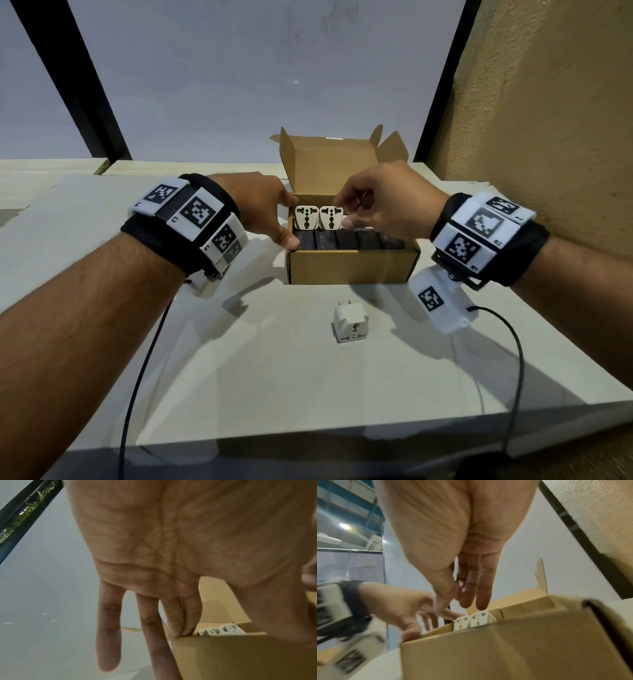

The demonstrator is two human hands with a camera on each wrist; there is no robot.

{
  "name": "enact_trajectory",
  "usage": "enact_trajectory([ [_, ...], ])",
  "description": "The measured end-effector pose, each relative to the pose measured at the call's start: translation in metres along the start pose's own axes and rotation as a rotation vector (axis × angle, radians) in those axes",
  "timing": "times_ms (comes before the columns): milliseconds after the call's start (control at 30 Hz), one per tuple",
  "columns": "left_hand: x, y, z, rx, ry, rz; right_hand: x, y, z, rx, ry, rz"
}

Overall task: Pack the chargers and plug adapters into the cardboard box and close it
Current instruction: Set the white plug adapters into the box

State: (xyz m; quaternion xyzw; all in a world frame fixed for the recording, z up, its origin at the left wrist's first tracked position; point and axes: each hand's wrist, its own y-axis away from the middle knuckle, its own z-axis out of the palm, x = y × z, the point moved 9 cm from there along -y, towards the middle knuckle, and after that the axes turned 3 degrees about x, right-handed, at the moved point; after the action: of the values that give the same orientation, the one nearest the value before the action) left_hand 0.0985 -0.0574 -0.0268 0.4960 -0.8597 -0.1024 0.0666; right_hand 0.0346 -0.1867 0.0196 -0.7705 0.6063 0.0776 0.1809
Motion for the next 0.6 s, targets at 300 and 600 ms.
enact_trajectory([
  [300,0.008,0.006,-0.008,0.006,-0.043,-0.012,-0.040,0.088,0.088,-0.682,0.299,-0.343],
  [600,0.004,0.005,-0.005,-0.001,-0.050,-0.025,-0.045,0.070,0.055,-0.466,0.154,-0.328],
])
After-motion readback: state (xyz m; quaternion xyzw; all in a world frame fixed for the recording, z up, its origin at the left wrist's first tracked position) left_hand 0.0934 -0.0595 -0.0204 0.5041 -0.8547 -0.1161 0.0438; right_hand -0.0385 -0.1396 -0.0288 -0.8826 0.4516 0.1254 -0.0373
